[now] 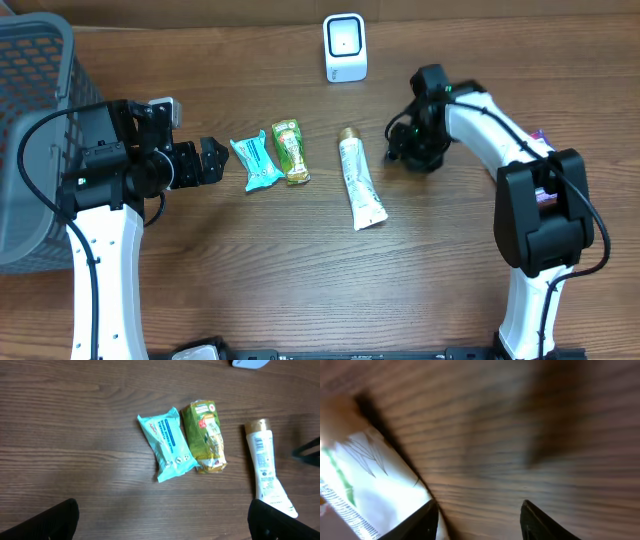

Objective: Scan the item barcode
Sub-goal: 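Grasp the white tube with the right gripper, then lift the white tube and hold it up at the white scanner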

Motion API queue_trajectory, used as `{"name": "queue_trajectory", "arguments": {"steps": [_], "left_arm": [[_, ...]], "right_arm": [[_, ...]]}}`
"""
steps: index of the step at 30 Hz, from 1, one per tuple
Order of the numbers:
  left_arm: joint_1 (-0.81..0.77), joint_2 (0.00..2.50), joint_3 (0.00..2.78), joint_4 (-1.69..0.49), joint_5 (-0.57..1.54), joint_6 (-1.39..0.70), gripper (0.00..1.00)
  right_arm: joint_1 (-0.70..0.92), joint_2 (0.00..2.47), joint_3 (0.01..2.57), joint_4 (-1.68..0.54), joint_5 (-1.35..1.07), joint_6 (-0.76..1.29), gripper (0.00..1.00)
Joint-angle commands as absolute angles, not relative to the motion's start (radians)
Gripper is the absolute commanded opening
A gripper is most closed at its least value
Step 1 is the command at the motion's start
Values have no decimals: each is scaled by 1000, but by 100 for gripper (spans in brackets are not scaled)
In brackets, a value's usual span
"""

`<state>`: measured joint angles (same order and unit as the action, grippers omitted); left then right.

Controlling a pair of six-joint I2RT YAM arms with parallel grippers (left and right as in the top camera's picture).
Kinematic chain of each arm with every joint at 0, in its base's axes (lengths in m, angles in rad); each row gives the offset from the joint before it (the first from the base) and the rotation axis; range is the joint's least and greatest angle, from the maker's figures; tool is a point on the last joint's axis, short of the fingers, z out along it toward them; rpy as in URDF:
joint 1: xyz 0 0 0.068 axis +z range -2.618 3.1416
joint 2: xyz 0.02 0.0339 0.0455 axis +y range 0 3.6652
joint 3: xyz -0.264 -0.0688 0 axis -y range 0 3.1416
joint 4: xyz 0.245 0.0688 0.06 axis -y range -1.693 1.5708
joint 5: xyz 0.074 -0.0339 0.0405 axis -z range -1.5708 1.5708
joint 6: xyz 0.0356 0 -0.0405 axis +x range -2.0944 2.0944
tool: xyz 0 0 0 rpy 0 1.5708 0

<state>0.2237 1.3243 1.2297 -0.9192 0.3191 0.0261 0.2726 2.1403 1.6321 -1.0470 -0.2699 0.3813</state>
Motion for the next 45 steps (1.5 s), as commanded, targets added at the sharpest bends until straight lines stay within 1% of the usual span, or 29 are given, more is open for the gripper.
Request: {"name": "queue_trajectory", "arguments": {"steps": [1,2,4,5,7,8,9,11,14,19,23,24,27,28,31,33,35,37,38,45], "left_arm": [[222,1316,1243,-919,331,38,100],[222,1316,1243,-919,331,38,99],[222,1316,1243,-919,331,38,100],[222,1316,1243,-919,331,38,100],[222,1316,1243,-919,330,38,100],[222,1316,1243,-919,331,38,100],[222,1316,1243,-919,331,38,100],[222,1316,1243,-919,330,38,100],[222,1316,1243,-919,331,38,100],[222,1316,1243,-919,331,38,100],[222,1316,1243,-919,331,38,100],[222,1316,1243,-919,331,38,100],[222,1316,1243,-919,330,38,100],[222,1316,1243,-919,331,38,99],[222,1316,1243,-919,331,38,99],[222,1316,1243,-919,331,38,100],[222,1316,1243,-919,331,38,99],[222,1316,1243,-919,331,38,100],[222,1316,1243,-919,331,38,100],[222,1316,1243,-919,331,38,99]], "right_arm": [[316,2109,1769,-1111,-83,279,56],[323,2109,1788,-1128,-84,279,58],[331,2109,1809,-1148,-144,238,70],[331,2109,1810,-1153,-208,202,73],[329,2109,1806,-1172,-363,108,74],[325,2109,1801,-1182,-418,68,74],[321,2109,1796,-1193,-457,39,76],[319,2110,1783,-1207,-492,17,87],[327,2110,1734,-1180,-492,17,100],[357,2110,1595,-1066,-502,34,100],[365,2110,1496,-973,-582,37,100],[365,2110,1478,-952,-596,37,98],[364,2110,1440,-897,-609,68,88],[364,2110,1430,-876,-609,87,80],[365,2110,1418,-841,-608,110,48],[365,2110,1418,-834,-609,113,31],[364,2110,1418,-830,-609,130,18],[364,2110,1418,-831,-609,131,7],[364,2110,1419,-831,-612,131,4],[350,2086,1444,-821,-720,123,4]]}}
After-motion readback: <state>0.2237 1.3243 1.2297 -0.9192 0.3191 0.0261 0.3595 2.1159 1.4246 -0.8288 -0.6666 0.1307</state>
